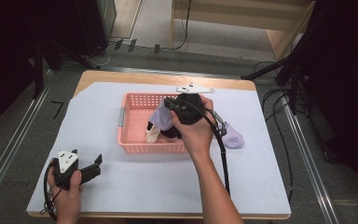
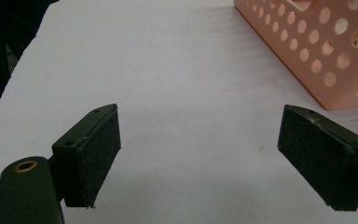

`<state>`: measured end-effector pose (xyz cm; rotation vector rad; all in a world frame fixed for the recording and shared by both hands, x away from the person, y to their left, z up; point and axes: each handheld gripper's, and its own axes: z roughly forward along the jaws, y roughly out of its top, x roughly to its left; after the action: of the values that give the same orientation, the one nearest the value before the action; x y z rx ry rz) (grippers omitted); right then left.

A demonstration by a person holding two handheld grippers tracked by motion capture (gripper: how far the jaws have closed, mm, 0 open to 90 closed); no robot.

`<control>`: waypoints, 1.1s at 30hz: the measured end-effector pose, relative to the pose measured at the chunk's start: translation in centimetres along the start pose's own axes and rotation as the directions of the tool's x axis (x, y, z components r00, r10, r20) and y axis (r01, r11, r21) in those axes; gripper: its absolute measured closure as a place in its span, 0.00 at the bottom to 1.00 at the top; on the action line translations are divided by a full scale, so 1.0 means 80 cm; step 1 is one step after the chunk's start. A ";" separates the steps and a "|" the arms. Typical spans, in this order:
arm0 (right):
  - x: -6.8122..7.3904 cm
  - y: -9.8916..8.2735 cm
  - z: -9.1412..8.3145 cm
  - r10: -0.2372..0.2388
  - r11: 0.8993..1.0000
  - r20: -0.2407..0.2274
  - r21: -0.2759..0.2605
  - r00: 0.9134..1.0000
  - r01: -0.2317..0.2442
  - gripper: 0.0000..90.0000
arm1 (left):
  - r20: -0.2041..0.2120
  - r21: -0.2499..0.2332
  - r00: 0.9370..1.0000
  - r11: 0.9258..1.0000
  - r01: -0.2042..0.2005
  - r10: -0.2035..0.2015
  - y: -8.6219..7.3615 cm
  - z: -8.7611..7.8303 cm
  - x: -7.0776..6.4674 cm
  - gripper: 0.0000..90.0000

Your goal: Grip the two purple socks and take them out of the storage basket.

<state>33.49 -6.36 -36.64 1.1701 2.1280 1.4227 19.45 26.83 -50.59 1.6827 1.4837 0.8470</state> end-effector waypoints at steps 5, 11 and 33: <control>0.004 0.006 -0.013 -0.039 0.993 -0.010 -0.112 0.999 0.038 0.97 | 0.000 -0.003 1.000 1.000 0.004 -0.004 0.000 0.000 0.000 0.16; 0.001 0.010 -0.031 -0.068 0.973 0.034 -0.220 0.997 0.074 0.97 | 0.001 -0.002 1.000 1.000 0.004 -0.004 0.000 0.000 0.000 0.16; -0.078 -0.015 -0.118 0.043 0.928 0.266 -0.368 0.963 0.060 0.97 | -0.007 -0.001 1.000 1.000 -0.008 0.008 0.000 0.000 -0.002 0.16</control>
<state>30.60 -17.16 -34.52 1.1263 1.5890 1.4842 19.45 26.65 -50.61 1.6872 1.4819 0.8582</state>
